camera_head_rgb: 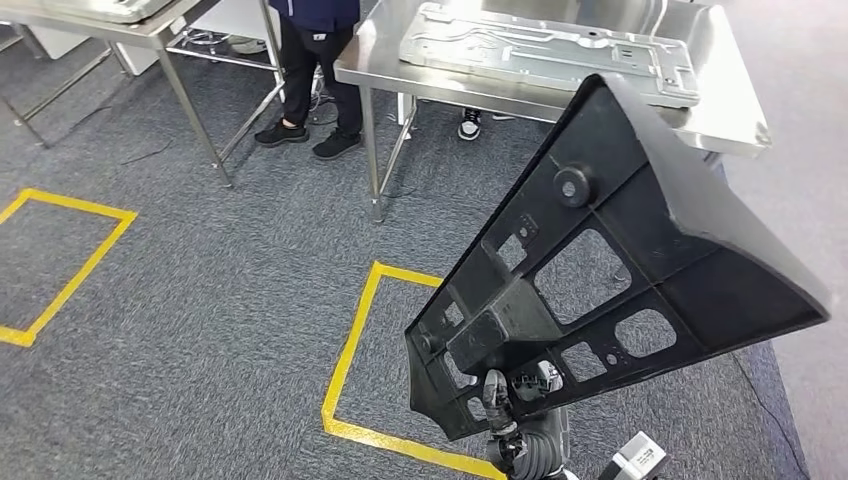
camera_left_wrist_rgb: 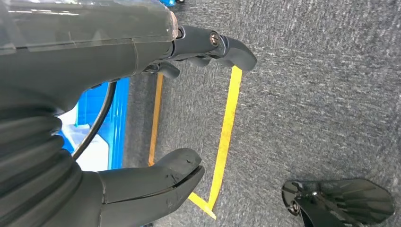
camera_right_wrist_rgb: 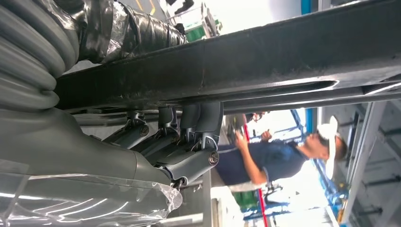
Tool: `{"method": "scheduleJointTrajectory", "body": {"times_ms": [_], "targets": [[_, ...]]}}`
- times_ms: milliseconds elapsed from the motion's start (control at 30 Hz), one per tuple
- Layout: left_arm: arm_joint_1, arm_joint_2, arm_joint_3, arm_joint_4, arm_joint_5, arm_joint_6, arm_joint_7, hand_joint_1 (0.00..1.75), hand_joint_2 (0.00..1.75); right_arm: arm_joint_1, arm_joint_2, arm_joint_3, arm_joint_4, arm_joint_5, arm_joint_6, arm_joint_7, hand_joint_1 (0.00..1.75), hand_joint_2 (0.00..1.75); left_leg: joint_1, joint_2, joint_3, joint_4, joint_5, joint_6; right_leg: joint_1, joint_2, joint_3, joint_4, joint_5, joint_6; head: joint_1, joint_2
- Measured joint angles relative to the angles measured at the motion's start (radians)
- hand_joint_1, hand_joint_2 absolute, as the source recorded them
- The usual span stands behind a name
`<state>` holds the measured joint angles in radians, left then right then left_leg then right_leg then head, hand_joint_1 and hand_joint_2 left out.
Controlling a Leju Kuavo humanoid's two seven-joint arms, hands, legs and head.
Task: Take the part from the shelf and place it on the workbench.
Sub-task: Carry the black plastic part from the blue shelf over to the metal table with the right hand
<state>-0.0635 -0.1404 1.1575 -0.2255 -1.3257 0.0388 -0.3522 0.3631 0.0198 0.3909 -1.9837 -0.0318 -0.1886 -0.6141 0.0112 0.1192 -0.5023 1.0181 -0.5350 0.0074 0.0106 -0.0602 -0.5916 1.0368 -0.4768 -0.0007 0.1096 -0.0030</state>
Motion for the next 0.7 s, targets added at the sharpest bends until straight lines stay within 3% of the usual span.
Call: {"method": "scheduleJointTrajectory", "body": {"times_ms": [33,100,167,200,233,267,300,333,400,467,500,533,600,667,700], "targets": [[-0.002,0.000,0.000,0.000,0.000,-0.001,0.000,0.00,1.75,0.002,0.000,0.000,0.000,0.000,0.000,0.000,1.75,1.75,0.001,0.002,0.005,0.000,-0.004,-0.005,-0.003,0.012,0.003,-0.006,0.002,-0.004,0.000,0.000],[-0.002,0.001,0.000,0.000,0.000,-0.005,-0.001,0.00,1.75,0.002,0.000,0.000,-0.001,0.001,-0.001,0.002,1.75,1.75,0.002,-0.036,-0.006,0.040,-0.035,-0.011,-0.013,0.035,0.012,-0.021,0.009,-0.015,0.000,0.000],[0.000,0.001,0.000,0.000,0.000,-0.008,-0.003,0.00,1.75,0.001,0.000,0.001,-0.001,0.002,-0.003,0.003,1.75,1.75,0.004,-0.092,-0.059,0.153,-0.095,-0.014,-0.018,0.057,0.017,-0.027,0.010,-0.022,-0.001,0.000],[0.001,0.001,0.000,0.000,0.000,-0.008,-0.003,0.00,1.75,0.001,0.000,0.001,-0.001,0.002,-0.003,0.003,1.75,1.75,0.005,-0.104,-0.094,0.219,-0.120,-0.016,-0.018,0.070,0.017,-0.025,0.009,-0.023,-0.001,0.000],[0.003,0.001,0.000,0.000,0.000,-0.009,-0.003,0.00,1.75,0.001,0.000,0.002,-0.001,0.002,-0.004,0.004,1.75,1.75,0.005,-0.109,-0.121,0.263,-0.128,-0.017,-0.017,0.085,0.018,-0.023,0.008,-0.024,-0.001,0.000],[0.005,0.001,0.000,0.000,0.000,-0.009,-0.004,0.00,1.75,0.001,0.000,0.002,-0.001,0.002,-0.004,0.004,1.75,1.75,0.005,-0.111,-0.133,0.272,-0.114,-0.018,-0.017,0.101,0.018,-0.020,0.006,-0.024,-0.001,0.000],[0.006,0.001,0.000,0.000,0.000,-0.008,-0.004,0.00,1.75,0.001,0.000,0.002,0.000,0.002,-0.005,0.004,1.75,1.75,0.005,-0.113,-0.127,0.243,-0.081,-0.018,-0.017,0.118,0.019,-0.015,0.003,-0.022,-0.001,0.000],[0.006,0.002,0.000,0.000,-0.001,-0.008,-0.004,0.00,1.75,0.001,0.000,0.002,0.000,0.003,-0.007,0.005,1.75,1.75,0.007,-0.123,-0.106,0.180,-0.036,-0.017,-0.018,0.133,0.020,-0.009,-0.001,-0.019,-0.001,0.000],[0.006,0.003,0.000,0.000,-0.002,-0.007,-0.005,0.00,1.75,-0.001,0.000,0.002,0.000,0.004,-0.012,0.010,1.75,1.75,0.010,-0.166,-0.064,0.067,0.015,-0.012,-0.018,0.158,0.016,0.004,-0.009,-0.009,-0.001,0.000],[0.004,0.004,0.000,0.000,-0.003,-0.007,-0.005,0.00,1.75,-0.003,0.000,0.003,0.001,0.007,-0.018,0.016,1.75,1.75,0.009,-0.192,-0.051,0.032,0.016,-0.005,-0.019,0.176,0.009,0.011,-0.011,0.003,-0.001,0.000],[0.002,0.004,0.000,0.000,-0.003,-0.007,-0.004,0.00,1.75,-0.004,0.000,0.003,0.001,0.011,-0.021,0.018,1.75,1.75,0.008,-0.187,-0.050,0.029,0.018,0.001,-0.021,0.185,0.007,0.011,-0.010,0.009,-0.001,0.000],[0.001,0.002,0.000,0.000,-0.004,-0.007,-0.004,0.00,1.75,-0.003,0.000,0.003,0.001,0.017,-0.024,0.019,1.75,1.75,0.008,-0.178,-0.047,0.025,0.020,0.007,-0.023,0.188,0.006,0.011,-0.010,0.014,-0.001,0.000],[-0.001,0.001,0.000,0.000,-0.005,-0.008,-0.003,0.00,1.75,-0.004,0.000,0.004,0.001,0.030,-0.032,0.019,1.75,1.75,0.012,-0.163,-0.041,0.017,0.023,0.020,-0.020,0.152,-0.009,0.040,-0.028,0.024,0.000,0.000],[0.002,0.002,0.000,0.000,-0.009,-0.008,-0.003,0.00,1.75,-0.007,0.000,0.007,0.003,0.044,-0.040,0.020,1.75,1.75,0.012,-0.148,-0.039,0.012,0.020,0.030,-0.019,0.091,-0.064,0.145,-0.078,0.033,0.001,0.000],[0.004,0.002,0.000,0.000,-0.011,-0.008,-0.003,0.00,1.75,-0.008,0.000,0.009,0.004,0.052,-0.044,0.021,1.75,1.75,0.010,-0.141,-0.038,0.012,0.016,0.032,-0.021,0.074,-0.100,0.211,-0.102,0.037,0.000,0.000]]}}
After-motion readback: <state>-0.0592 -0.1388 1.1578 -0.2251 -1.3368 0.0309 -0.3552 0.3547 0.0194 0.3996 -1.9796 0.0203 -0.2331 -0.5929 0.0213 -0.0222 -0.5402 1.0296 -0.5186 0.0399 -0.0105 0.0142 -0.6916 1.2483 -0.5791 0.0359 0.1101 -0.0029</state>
